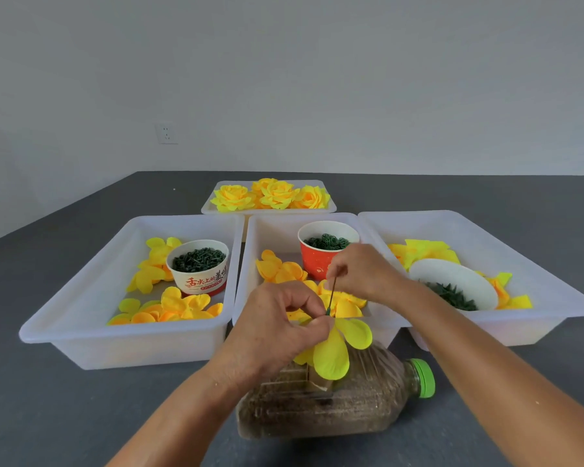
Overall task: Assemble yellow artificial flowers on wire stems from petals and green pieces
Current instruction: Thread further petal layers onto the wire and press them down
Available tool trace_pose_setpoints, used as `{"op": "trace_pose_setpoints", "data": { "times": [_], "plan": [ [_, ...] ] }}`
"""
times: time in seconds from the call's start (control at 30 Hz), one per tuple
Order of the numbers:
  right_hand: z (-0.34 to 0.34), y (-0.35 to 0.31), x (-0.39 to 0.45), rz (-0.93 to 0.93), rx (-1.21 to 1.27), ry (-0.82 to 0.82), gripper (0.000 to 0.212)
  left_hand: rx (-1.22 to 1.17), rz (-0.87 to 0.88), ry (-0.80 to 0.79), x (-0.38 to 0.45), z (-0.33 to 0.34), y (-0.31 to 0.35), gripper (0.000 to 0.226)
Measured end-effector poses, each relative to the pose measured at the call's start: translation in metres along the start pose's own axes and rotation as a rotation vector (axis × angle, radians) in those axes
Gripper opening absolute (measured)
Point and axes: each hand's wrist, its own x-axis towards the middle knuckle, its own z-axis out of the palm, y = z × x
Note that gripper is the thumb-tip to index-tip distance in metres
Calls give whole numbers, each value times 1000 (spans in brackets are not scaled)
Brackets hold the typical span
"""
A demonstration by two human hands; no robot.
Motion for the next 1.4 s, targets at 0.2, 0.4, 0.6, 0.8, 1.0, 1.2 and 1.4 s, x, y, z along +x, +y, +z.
{"op": "trace_pose_setpoints", "data": {
  "times": [0.2,0.4,0.6,0.8,1.0,1.2,1.4],
  "plan": [
    [25,1,17,27,-476,-298,38,7,1,1,-2,0,3,31],
    [25,13,20,114,-270,-154,17,-2,2,6,-3,0,0,32],
    [12,18,15,182,101,205,50,-6,6,1,-4,0,-1,26],
    [8,18,11,176,396,337,53,-11,-3,3,-4,0,-1,26],
    [-10,4,-14,269,982,339,19,-29,-34,19,-4,1,-1,24],
    [-21,-27,-51,111,1121,392,16,-27,-50,37,-7,2,0,18],
    [-24,-62,-80,-90,987,558,14,-26,-57,45,-8,3,1,20]
  ]
}}
